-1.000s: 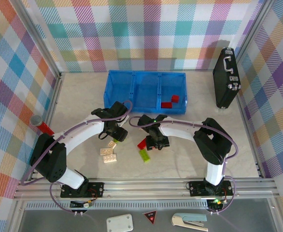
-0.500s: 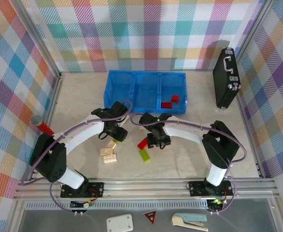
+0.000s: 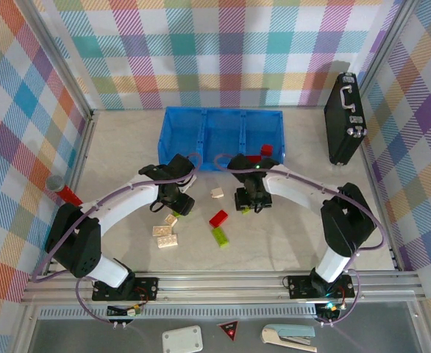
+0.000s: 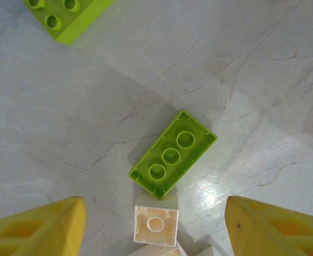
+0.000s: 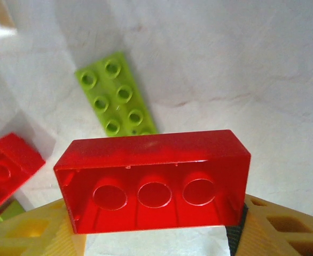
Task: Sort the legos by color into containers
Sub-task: Pick up the lego from the bottom-center of the table, then place the lego in the container.
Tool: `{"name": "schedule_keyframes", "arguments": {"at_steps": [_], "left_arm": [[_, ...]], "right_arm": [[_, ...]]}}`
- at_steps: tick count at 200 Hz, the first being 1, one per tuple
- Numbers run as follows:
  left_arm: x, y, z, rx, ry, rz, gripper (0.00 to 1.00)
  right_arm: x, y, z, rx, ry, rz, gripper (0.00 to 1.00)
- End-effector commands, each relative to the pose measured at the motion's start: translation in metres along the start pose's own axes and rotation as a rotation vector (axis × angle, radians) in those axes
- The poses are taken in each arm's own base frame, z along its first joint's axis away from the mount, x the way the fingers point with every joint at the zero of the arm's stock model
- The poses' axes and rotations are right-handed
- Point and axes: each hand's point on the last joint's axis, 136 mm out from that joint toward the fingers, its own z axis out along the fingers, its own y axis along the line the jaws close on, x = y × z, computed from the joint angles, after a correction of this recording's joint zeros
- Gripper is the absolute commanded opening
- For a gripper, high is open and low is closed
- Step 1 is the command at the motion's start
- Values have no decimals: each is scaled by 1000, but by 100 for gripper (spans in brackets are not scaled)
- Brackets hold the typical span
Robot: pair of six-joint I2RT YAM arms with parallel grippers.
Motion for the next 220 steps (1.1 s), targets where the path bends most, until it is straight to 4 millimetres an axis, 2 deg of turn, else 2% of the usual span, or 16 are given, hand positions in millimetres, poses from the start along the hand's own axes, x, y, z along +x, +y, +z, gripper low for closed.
{"name": "schedule_keyframes", "arguments": {"at_steps": [1,76,109,166,220], "left_arm": [[-4,3,-11,4,-26,-14,69],[-4,5,-12,-9,-30,-14,69],[-4,6,-12,-15,-30,-13,69],[-3,8,-11,-22,-29,-11,69],[-3,7,-11,-17,-28,-10,70]], "right_arm": [[-21,-7,-23,-43,-49,1,59],[-99,-38,-41,-82,-120,68,59],[-137,-42,-44,-98,-148,75,58],[-189,-52,-23,-96,-146,105,57],[-222,-68,6,-46,-151,133,57]]}}
